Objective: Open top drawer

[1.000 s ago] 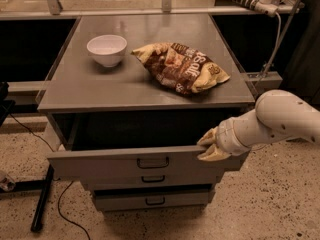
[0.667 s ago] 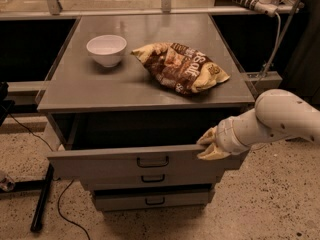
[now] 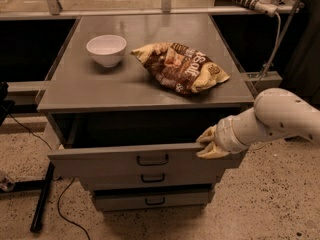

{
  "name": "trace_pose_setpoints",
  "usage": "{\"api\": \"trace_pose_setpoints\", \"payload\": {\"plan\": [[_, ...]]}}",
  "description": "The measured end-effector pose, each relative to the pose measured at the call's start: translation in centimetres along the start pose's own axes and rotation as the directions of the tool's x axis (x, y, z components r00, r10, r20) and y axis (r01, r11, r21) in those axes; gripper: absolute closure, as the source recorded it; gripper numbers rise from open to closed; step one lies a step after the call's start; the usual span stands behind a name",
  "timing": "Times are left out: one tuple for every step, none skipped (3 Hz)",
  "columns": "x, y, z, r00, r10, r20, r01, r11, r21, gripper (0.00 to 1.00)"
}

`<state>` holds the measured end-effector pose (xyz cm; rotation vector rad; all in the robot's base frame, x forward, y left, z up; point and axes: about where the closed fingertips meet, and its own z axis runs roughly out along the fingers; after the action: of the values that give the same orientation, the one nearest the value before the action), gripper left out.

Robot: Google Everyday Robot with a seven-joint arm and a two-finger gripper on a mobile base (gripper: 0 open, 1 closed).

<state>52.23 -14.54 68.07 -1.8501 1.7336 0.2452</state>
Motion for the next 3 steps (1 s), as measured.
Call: {"api": "trace_pose_setpoints", "payload": {"plan": [[0.4,0.8,0.1,1.000,0.017,0.015,-0.016,0.9998,-0.014,0.35],[0.7,1.4,0.0,0.999,0.028,0.021,-0.028,0.9994,-0.019,0.38],[2.0,4.0,-0.3,0.997,0.068,0.038,-0.067,0.9970,-0.040,0.61]]}}
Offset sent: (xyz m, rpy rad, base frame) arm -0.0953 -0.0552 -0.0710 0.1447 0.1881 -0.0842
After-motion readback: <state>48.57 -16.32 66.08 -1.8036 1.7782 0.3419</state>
